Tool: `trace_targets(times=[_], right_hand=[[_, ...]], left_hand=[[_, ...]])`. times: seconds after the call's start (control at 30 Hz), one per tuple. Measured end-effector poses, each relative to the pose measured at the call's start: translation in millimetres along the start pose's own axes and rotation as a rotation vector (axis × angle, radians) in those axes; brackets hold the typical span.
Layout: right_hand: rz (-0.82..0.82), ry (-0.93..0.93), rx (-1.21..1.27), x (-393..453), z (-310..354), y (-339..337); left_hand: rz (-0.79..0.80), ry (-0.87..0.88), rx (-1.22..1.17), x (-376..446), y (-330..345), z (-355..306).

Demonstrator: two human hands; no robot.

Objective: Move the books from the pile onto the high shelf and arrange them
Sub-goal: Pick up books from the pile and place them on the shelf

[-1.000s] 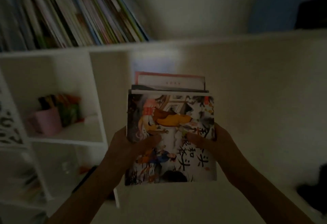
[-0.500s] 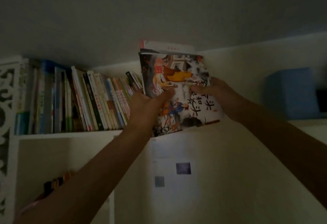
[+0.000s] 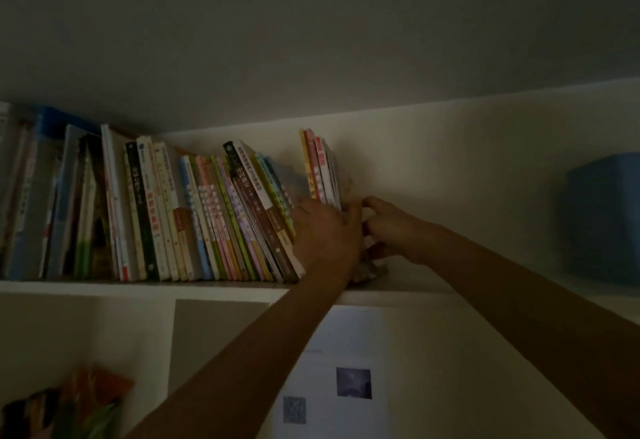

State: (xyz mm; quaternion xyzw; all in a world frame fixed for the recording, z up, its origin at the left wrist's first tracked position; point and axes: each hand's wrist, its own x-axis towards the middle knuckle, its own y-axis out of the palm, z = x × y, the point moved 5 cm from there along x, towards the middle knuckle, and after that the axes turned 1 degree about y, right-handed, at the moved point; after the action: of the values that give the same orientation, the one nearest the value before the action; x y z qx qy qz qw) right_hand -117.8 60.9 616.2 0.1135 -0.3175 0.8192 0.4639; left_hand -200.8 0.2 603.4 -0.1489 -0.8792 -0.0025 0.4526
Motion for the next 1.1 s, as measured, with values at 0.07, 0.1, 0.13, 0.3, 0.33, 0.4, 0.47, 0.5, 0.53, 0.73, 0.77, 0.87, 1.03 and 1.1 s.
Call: trace_targets(times=[0.07,0.1,0.13,0.3,0.33,0.4,0.47,0.5,0.53,0.73,0.77,0.87,1.03,1.1], right_hand=[[0.100,0.062,0.065,1,-7,0],[0.161,0.081,0.095,-1,-7,1],[0.229,0.091,0.116,-3,-7,2],[0.428,-0.054,-0.063,-18,-10,1],[0.440,-0.090,-0.111,-19,-10,1],[0.433,-0.182,-0.207,-15,-7,5],[0.400,-0.275,-0.243,-6,0,11],[0.393,-0.300,-0.261,-2,4,15],[0.390,-0.307,-0.287,1,6,18],[0.180,-0.202,-0.333,-1,7,16],[0.129,-0.137,-0.325,-2,6,16],[0.047,0.020,-0.421,-2,6,15],[-0.006,0.104,-0.598,-16,7,8],[-0.013,0.118,-0.665,-20,0,12]], left_hand=[[0.063,0.136,0.107,-7,-9,4],[0.087,0.214,0.148,-9,-15,10],[0.115,0.286,0.184,-9,-21,18],[0.104,0.427,0.204,0,-45,46],[0.123,0.425,0.211,5,-45,47],[0.138,0.446,0.275,15,-42,46],[0.139,0.428,0.362,26,-38,46],[0.143,0.402,0.387,31,-36,48],[0.147,0.379,0.390,33,-35,50],[0.167,0.409,0.313,15,-32,57],[0.150,0.419,0.300,12,-34,58],[0.100,0.461,0.204,7,-47,57],[0.120,0.467,0.131,-7,-68,65],[0.164,0.441,0.122,-8,-72,71]])
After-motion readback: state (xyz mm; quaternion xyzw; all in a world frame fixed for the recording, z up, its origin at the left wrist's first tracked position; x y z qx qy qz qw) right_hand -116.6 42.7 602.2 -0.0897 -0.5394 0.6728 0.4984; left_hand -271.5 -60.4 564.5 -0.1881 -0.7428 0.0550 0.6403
